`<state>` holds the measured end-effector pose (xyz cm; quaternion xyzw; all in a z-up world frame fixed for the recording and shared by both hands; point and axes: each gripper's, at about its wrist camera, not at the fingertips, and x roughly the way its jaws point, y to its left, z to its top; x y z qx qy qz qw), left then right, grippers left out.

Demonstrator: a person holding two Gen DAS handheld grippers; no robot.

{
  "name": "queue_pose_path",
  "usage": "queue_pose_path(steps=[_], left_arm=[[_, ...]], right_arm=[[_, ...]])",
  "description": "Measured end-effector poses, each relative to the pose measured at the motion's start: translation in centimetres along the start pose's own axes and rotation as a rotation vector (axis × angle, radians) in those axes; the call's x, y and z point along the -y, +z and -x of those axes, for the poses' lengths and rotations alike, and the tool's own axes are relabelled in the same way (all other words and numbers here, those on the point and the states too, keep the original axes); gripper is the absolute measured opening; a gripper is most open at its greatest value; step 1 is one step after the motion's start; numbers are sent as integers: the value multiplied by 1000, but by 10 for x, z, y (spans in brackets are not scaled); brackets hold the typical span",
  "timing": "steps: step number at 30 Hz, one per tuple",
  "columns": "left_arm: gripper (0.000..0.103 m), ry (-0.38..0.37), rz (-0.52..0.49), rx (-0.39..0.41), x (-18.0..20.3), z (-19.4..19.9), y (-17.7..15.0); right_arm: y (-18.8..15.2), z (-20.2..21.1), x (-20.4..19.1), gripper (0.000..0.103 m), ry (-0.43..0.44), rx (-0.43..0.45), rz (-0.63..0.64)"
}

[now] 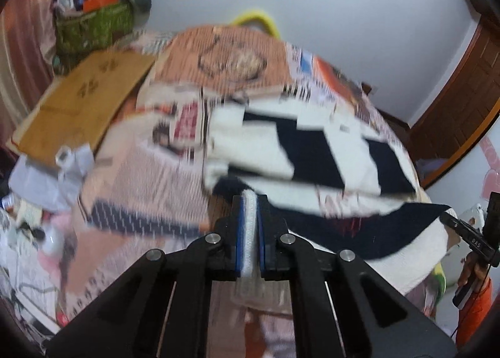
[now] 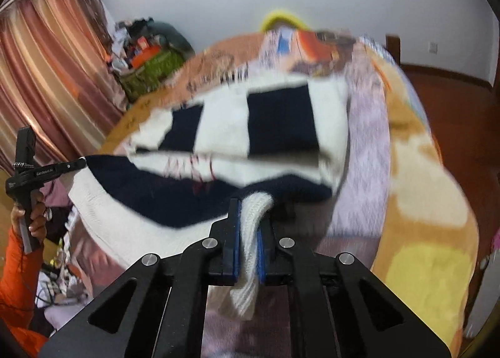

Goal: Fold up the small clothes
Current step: 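Grasp the sweater hem with both grippers and lift it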

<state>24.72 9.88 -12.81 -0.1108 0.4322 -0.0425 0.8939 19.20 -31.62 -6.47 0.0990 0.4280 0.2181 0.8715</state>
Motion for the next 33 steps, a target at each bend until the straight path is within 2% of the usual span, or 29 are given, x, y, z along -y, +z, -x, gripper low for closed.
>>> queue_pose_path(steps=[7, 13, 17, 24, 26, 29, 33], left_arm=[[6, 65, -51, 62, 17, -20, 60], [5, 108, -4, 67, 11, -66, 110], [5, 165, -1, 31, 2, -109, 131], [5, 254, 21, -95, -25, -202, 143], [5, 253, 30, -123, -32, -219, 143], [5, 213, 67, -137, -40, -226, 143], [5, 191, 70, -98, -40, -207, 149]], right_arm=[[51, -5, 8, 7, -21, 96, 19], [92, -34, 24, 7, -44, 105, 13], [114, -61, 41, 7, -64, 91, -9], [129, -126, 76, 7, -98, -1, -82], [129, -137, 85, 7, -88, -28, -110], [130, -136, 96, 9, -42, -36, -164], [136, -119, 93, 10, -27, -27, -141]])
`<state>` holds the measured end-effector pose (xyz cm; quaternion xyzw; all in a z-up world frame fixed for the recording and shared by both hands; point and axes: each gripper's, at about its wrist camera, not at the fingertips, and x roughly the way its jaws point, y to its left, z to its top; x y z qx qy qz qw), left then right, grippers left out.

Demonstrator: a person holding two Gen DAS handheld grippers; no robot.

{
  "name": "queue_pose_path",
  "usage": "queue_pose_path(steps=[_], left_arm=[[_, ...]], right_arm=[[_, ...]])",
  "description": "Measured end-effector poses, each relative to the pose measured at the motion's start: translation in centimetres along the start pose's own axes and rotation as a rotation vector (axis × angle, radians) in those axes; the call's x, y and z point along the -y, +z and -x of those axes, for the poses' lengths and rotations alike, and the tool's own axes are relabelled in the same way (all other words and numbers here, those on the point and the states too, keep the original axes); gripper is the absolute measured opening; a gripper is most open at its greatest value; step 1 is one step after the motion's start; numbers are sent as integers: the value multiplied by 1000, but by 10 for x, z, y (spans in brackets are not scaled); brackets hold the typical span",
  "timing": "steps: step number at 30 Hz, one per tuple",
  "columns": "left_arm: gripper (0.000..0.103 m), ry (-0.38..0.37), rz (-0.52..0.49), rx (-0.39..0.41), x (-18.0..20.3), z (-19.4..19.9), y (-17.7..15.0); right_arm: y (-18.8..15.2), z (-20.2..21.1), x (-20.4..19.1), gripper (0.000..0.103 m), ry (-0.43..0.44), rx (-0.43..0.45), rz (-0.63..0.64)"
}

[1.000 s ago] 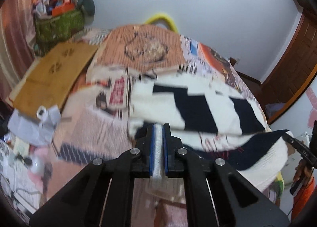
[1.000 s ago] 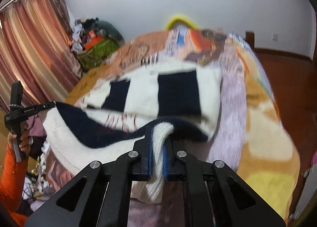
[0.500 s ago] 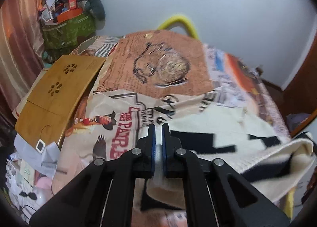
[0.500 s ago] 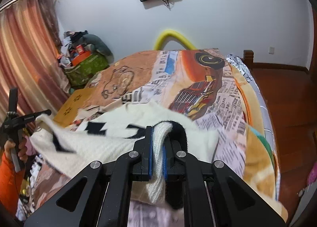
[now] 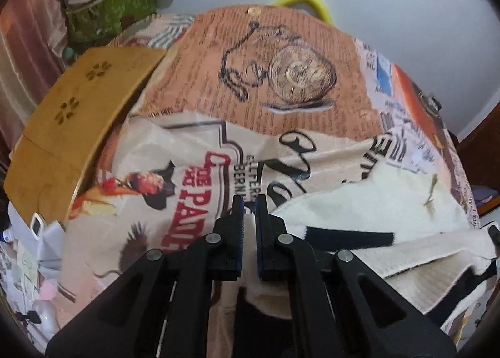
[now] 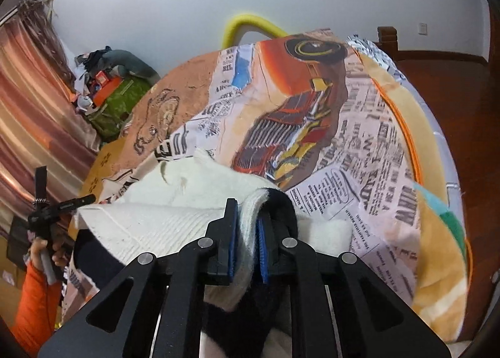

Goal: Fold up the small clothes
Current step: 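Grasp the sweater hem with both grippers and lift it, then fold the hem up over the sweater body and open both grippers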

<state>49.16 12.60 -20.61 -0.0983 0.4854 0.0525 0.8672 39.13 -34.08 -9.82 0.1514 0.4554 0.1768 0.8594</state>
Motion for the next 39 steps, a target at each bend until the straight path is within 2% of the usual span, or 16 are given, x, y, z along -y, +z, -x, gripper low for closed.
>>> queue_pose_path(steps=[2, 4, 5, 6, 8, 13, 17, 24, 26, 28, 29, 30, 31, 33, 35, 39], left_arm=[[9, 28, -28, 42, 2, 17, 3], [26, 41, -45, 80, 2, 37, 6], [33, 38, -44, 91, 1, 44, 7], [44, 30, -43, 112, -1, 55, 7], [51, 38, -60, 141, -2, 70, 6], [70, 106, -150, 158, 1, 84, -8], [73, 106, -197, 106, 5, 70, -22], [73, 41, -179, -26, 14, 14, -31], [69, 22, -178, -59, 20, -5, -31], [48, 20, -173, -80, 24, -17, -29], [42, 9, -164, -98, 26, -25, -29], [25, -5, -156, -108, 27, -30, -28], [15, -16, -146, -114, 28, -34, -27], [10, -17, -131, -104, 31, -38, -25], [9, -11, -136, -74, 34, -34, -23], [8, 5, -140, 23, 37, -10, -10]], right_arm=[[3, 11, -5, 11, 13, 16, 16], [7, 23, -10, 14, 14, 43, 23], [8, 32, -12, 23, -6, 76, 23], [8, 45, -13, 42, -31, 126, 19], [11, 59, -11, 60, -41, 181, 9], [9, 75, -17, 60, -103, 179, 81], [2, 66, -18, 61, -120, 132, 131], [0, 17, -8, 61, -134, 11, 140], [1, 0, -5, 61, -140, -25, 142], [3, -16, -3, 61, -138, -56, 147], [5, -24, -2, 59, -136, -71, 148], [7, -30, -2, 48, -131, -79, 147], [8, -36, -2, 41, -123, -88, 150], [10, -42, -3, 13, -107, -99, 158], [9, -40, -8, 9, -116, -83, 197], [6, -19, -18, 8, -142, 9, 286]])
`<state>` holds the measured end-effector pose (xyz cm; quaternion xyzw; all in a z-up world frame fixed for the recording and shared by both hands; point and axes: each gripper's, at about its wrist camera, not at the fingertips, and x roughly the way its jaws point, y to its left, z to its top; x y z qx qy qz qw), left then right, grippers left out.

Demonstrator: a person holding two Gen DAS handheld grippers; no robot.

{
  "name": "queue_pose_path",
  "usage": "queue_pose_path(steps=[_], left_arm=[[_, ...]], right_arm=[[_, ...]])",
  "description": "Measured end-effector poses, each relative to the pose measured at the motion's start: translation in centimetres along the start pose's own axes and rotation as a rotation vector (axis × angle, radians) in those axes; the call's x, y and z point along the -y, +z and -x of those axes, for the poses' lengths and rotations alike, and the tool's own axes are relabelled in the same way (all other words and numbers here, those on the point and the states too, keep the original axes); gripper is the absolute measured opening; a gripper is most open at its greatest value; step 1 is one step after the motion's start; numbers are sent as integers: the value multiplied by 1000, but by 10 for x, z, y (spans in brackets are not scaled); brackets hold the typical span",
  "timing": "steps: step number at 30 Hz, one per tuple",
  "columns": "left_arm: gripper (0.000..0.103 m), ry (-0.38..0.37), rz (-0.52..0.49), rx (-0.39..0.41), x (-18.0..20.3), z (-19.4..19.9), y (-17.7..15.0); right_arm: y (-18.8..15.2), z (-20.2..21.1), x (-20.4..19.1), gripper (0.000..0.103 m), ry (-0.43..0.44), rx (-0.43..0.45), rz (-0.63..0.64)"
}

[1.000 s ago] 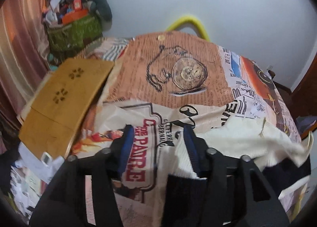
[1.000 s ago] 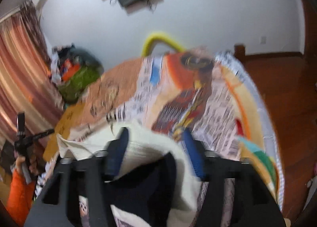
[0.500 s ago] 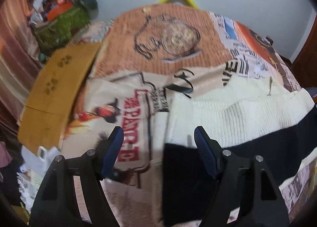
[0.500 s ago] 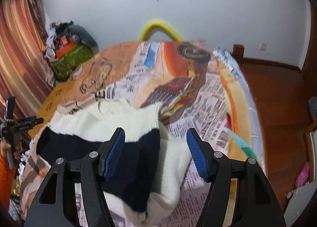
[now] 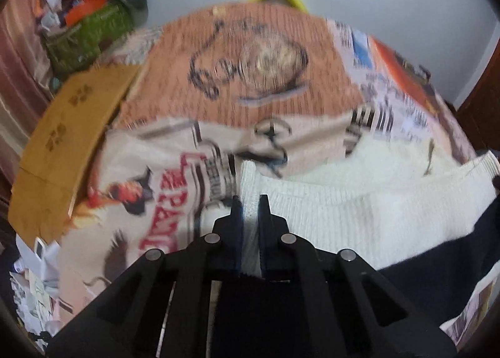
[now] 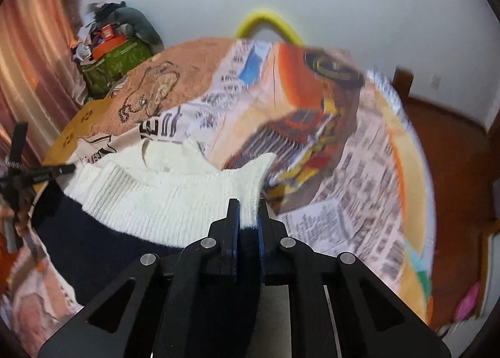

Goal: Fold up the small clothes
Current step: 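Fold the hem up over the sweater body and open both grippers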

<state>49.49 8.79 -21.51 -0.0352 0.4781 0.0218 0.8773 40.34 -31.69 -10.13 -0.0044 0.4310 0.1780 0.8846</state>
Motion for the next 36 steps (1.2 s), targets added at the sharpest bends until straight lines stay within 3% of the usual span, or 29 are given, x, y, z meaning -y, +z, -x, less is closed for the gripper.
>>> queue_pose_path(steps=[5, 8, 11, 13, 17, 19, 21, 22, 25, 29, 31, 36], left_arm=[[8, 19, 8, 77, 5, 10, 28], [8, 68, -24, 45, 15, -12, 32], [8, 128, -71, -60, 24, -49, 20], [9, 130, -96, -110, 25, -61, 11], [13, 118, -154, -82, 25, -40, 4], [29, 118, -159, -42, 24, -17, 7], [49, 114, -157, 6, 24, 6, 12], [55, 99, -159, 35, 25, 19, 13], [61, 10, -168, 85, 34, 53, 14], [69, -90, -188, 77, 58, 67, 4], [73, -97, -215, 60, 72, 61, -7], [74, -48, -243, -47, 87, 16, -38]], right_arm=[[-1, 17, 11, 7, -52, 57, -10], [-6, 4, 19, 7, -93, 3, -15], [-15, -12, 23, 8, -102, -69, -25], [-18, -14, 22, 9, -100, -95, -18], [-15, 6, 16, 13, -120, -67, -4], [-10, 23, 10, 18, -143, -20, 12], [-4, 43, -1, 33, -128, 43, 27], [-2, 48, -6, 35, -114, 66, 33], [5, 61, -30, 37, -54, 104, 64], [4, 52, -67, 41, 23, 88, 105], [-3, 38, -84, 50, 37, 67, 126], [-27, -6, -106, 52, 66, -69, 157]])
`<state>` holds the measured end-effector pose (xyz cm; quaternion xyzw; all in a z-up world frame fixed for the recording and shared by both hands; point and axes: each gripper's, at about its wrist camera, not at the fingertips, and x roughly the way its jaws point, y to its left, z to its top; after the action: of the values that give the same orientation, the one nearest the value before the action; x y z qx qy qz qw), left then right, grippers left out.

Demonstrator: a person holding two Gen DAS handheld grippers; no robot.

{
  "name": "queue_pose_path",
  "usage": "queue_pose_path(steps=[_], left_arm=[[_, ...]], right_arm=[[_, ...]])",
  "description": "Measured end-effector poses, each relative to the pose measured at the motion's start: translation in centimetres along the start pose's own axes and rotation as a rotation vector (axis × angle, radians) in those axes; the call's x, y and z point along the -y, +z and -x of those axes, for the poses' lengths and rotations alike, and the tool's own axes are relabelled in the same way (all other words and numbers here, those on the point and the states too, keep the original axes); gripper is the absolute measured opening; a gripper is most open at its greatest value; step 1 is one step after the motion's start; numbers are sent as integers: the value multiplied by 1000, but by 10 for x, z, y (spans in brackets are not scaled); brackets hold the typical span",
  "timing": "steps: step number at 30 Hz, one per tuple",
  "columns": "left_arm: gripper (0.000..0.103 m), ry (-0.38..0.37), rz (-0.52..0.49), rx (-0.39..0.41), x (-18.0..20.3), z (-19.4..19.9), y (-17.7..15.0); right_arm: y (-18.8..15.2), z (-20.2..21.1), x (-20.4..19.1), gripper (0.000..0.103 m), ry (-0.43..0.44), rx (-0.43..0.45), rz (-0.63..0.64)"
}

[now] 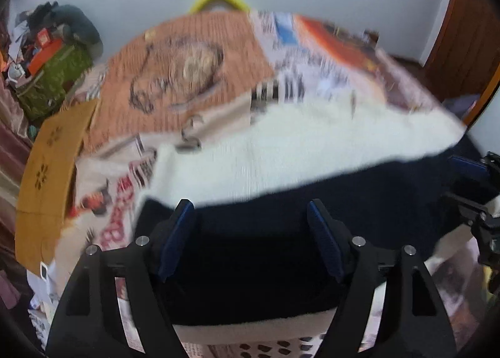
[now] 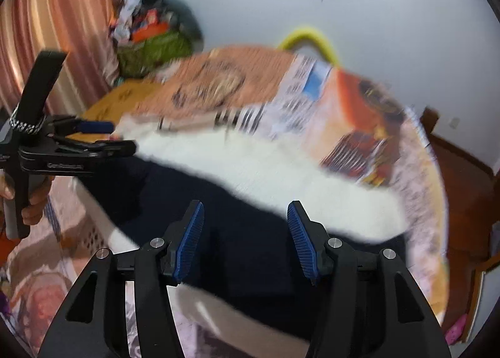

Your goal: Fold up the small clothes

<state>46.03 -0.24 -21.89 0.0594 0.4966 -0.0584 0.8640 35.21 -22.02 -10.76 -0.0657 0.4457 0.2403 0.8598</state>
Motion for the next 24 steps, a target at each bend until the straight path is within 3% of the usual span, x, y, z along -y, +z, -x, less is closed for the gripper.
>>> queue_pose_path(steps=[2, 4, 9, 12, 18, 20, 24], left_arm=[[76, 40, 1, -31, -5, -15, -12], [86, 23, 25, -20, -17, -15, -20], [86, 55, 64, -19, -51, -1, -39], [86, 156, 69, -22, -67, 7, -54], [86, 110, 224, -28, -109, 25, -84], [86, 115, 261, -24, -117, 34, -91], [86, 110, 316, -2, -125, 58, -98]], right_arm=[[-10, -12, -1, 52, -6, -54, 11], [-20, -13, 5, 52, -17, -65, 15], [-44, 22, 41, 52, -49, -40, -69], [-60, 41, 60, 52, -76, -33, -118], [-80, 69, 73, 52, -104, -20, -164], [-82, 73, 73, 52, -176, -41, -161], [-80, 87, 75, 52, -170, -22, -183]])
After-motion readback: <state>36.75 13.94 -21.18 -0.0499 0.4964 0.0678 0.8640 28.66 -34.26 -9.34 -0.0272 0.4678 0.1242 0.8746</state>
